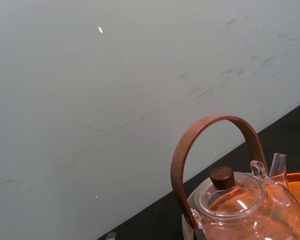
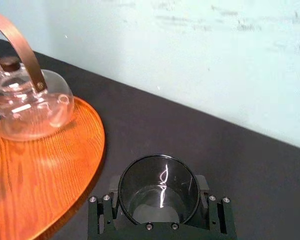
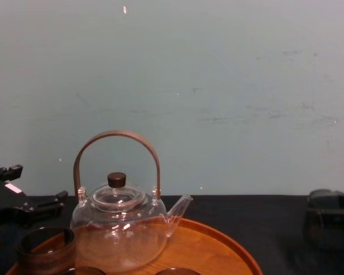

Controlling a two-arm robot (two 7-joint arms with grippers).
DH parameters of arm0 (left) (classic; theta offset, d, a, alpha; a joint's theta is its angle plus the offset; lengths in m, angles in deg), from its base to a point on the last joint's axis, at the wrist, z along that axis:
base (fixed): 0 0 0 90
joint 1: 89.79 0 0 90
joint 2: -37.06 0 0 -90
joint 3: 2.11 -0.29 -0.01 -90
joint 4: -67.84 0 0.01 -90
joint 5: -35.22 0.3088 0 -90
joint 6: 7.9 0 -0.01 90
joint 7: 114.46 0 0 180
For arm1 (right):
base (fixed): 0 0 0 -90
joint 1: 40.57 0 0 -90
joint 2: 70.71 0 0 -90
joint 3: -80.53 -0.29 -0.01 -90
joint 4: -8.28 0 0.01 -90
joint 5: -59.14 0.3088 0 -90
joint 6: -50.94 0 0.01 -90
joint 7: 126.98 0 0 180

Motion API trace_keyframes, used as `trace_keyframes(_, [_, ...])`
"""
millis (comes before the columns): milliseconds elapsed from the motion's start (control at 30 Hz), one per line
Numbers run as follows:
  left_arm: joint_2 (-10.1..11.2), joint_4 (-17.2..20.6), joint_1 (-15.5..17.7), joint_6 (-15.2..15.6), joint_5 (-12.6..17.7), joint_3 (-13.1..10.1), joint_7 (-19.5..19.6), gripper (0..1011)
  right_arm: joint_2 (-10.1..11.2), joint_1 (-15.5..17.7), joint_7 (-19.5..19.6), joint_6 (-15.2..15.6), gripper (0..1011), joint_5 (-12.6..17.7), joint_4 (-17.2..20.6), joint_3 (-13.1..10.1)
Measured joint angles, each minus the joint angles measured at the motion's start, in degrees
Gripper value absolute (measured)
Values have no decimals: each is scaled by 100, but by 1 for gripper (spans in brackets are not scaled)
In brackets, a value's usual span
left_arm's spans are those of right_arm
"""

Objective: Pick up the glass from the table and place it on the tray.

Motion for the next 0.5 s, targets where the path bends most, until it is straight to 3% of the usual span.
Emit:
trace_keyframes(233, [0, 0, 0, 0, 0, 0, 0, 1001, 52, -68, -53, 3, 905, 37, 168, 45])
trace_keyframes(500, [0, 0, 0, 0, 0, 0, 0, 1002, -9, -206, -168, -17, 905, 65, 236, 262])
